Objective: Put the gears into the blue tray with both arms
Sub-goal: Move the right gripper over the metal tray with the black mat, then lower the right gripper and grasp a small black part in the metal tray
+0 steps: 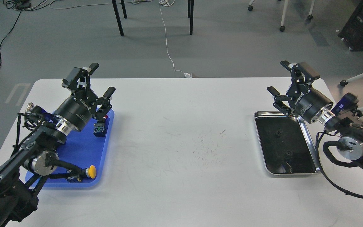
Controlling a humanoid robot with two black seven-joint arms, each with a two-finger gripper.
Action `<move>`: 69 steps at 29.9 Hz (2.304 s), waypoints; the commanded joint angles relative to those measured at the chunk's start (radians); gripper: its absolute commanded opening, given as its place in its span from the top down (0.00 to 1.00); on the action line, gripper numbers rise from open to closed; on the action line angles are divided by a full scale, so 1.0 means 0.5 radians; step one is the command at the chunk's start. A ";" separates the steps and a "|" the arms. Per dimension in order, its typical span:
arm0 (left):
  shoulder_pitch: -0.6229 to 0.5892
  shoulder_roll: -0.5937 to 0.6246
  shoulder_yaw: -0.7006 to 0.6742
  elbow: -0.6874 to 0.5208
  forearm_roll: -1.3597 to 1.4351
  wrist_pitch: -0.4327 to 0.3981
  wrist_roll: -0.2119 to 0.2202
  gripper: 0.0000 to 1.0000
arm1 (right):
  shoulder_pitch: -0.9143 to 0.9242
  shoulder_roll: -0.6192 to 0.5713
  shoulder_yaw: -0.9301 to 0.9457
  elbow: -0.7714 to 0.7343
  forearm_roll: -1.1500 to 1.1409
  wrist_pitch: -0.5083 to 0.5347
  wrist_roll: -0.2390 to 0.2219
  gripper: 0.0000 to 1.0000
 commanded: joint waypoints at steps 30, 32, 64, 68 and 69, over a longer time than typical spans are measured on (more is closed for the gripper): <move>0.018 -0.036 0.029 -0.109 0.012 -0.011 -0.060 0.02 | 1.434 0.062 -2.204 0.111 -2.213 -0.076 0.000 0.15; 0.018 -0.036 0.029 -0.109 0.012 -0.011 -0.060 0.02 | 1.385 0.099 -2.204 0.056 -2.210 -0.119 0.000 0.18; 0.033 -0.014 0.025 -0.149 0.070 -0.014 -0.060 0.02 | 1.112 0.228 -2.204 -0.113 -2.029 -0.309 0.000 0.43; 0.036 -0.014 0.022 -0.149 0.073 -0.014 -0.060 0.02 | 1.112 0.231 -2.201 -0.113 -2.029 -0.309 0.000 0.43; 0.036 -0.014 0.025 -0.149 0.070 -0.014 -0.060 0.02 | 1.112 0.231 -2.201 -0.113 -2.029 -0.309 0.000 0.43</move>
